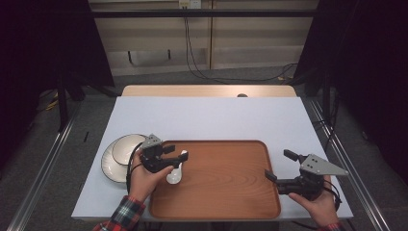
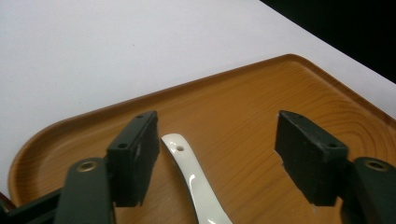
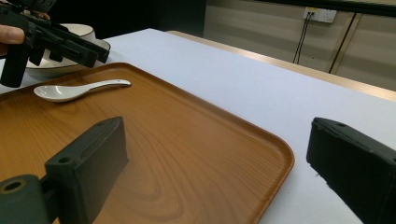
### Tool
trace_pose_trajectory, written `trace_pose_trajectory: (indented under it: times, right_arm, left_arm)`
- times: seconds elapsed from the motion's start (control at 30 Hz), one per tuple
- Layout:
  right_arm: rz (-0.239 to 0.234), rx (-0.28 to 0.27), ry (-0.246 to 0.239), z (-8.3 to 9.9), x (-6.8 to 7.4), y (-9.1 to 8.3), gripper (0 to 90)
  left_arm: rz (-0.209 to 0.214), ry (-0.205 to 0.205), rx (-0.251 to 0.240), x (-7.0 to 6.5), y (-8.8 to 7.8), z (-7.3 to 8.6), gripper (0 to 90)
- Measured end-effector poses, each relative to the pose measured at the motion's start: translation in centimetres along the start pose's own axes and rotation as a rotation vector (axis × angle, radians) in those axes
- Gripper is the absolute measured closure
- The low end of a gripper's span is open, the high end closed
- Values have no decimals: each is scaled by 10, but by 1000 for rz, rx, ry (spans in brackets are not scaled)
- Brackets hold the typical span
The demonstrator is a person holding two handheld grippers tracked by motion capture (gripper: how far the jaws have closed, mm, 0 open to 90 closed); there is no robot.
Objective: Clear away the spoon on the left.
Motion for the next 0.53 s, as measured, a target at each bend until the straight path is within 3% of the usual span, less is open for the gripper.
trace_pose_trajectory:
  times: [0.53]
  right_arm:
    - [-1, 7, -2, 1, 0, 0, 48]
  left_arm:
    - [17, 23, -35, -4, -5, -6, 200]
Point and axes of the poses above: each handheld gripper's, and its own axes: y roughly forward along the jaws, z roughly out of its underside, x roughly to its left, the point moved 2 cm from there along y, roughly forward along the jaws, and after that the axes turned 12 degrees about z, right-handed, at the moved point
